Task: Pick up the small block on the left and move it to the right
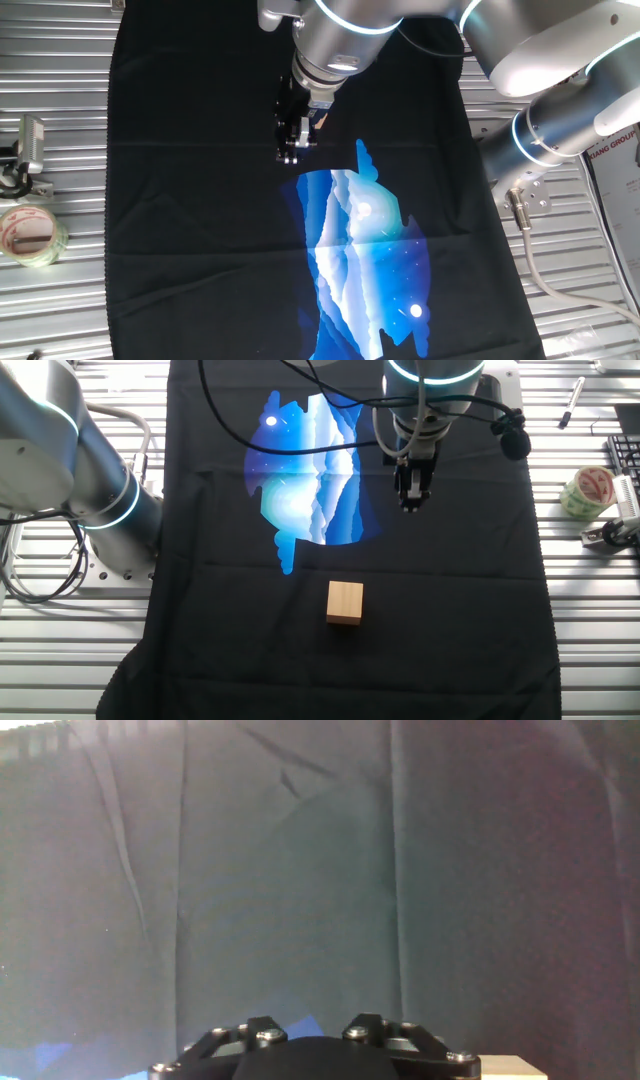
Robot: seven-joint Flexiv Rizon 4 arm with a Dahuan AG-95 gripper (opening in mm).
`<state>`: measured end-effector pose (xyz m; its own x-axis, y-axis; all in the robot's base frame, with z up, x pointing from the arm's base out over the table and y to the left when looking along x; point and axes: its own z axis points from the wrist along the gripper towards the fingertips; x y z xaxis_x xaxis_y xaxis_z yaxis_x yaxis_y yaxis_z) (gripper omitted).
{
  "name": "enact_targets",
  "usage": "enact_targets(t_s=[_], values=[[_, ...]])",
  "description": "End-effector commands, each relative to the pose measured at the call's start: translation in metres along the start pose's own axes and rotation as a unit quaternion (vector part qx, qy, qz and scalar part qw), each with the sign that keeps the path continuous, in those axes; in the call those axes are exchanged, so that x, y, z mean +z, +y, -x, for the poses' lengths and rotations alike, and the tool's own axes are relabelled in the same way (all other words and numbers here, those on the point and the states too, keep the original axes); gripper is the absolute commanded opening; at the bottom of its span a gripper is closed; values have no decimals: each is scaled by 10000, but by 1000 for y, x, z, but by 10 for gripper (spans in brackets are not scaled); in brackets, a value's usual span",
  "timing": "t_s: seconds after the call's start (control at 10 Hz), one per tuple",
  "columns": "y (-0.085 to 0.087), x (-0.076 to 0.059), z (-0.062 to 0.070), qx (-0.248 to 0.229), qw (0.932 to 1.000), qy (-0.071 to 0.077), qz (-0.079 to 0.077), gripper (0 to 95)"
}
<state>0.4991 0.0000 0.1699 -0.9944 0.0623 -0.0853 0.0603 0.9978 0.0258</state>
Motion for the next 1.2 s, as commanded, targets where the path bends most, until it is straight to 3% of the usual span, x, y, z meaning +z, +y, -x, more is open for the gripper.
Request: enact_targets(t_s=[0.1,0.6,1.2], values=[[0,0,1,0,10000,-2,11,0],[0,0,0,36,10000,1,13,0],[-2,4,-15,36,10000,-22,8,0]])
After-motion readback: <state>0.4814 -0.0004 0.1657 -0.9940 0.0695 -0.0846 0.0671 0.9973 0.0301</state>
